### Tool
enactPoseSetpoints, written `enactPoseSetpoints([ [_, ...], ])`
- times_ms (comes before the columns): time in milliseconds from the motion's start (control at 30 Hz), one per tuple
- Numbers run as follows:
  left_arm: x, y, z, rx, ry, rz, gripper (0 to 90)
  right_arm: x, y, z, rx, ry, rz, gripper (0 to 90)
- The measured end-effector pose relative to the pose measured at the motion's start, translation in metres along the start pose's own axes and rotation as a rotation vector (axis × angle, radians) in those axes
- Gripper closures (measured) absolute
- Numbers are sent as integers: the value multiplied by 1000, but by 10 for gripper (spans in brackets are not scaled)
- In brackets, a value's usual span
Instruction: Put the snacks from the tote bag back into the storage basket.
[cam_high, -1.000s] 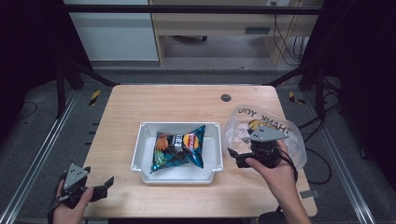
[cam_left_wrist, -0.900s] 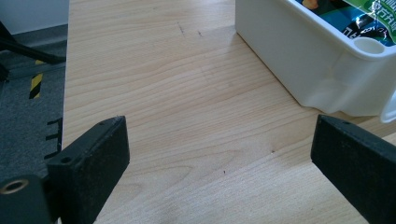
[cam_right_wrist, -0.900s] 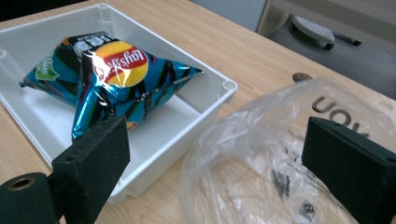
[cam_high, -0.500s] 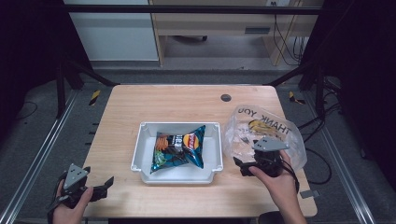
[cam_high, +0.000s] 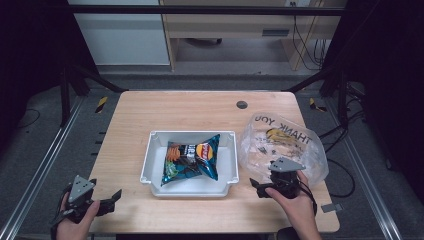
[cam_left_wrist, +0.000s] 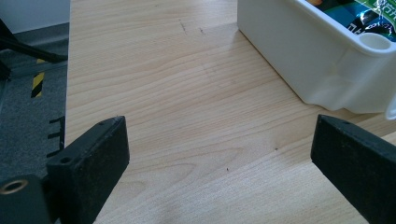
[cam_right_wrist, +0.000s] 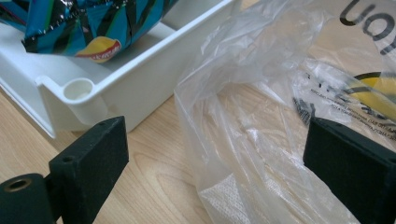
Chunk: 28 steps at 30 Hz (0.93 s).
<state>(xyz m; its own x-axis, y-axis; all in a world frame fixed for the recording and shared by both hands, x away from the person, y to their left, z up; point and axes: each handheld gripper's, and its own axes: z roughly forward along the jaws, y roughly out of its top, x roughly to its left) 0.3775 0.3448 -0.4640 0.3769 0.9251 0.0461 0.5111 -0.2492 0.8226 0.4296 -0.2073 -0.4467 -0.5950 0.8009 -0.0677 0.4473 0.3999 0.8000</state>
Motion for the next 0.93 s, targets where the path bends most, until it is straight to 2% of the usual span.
enactPoseSetpoints([
  [200,0,0,0,4,-3,4,39,1,-8,6,24,7,6,67],
  [533,-3,1,2,6,-11,10,38,4,-11,13,80,7,-18,63],
  [633,-4,2,3,9,-14,17,38,7,-12,16,108,-3,-33,70],
  [733,-5,2,4,11,-17,21,38,7,-11,16,106,-7,-37,72],
  [833,-7,3,5,15,-24,28,38,7,-13,18,139,-13,-51,75],
  [933,-8,3,6,23,-29,39,38,8,-14,20,155,-4,-49,70],
])
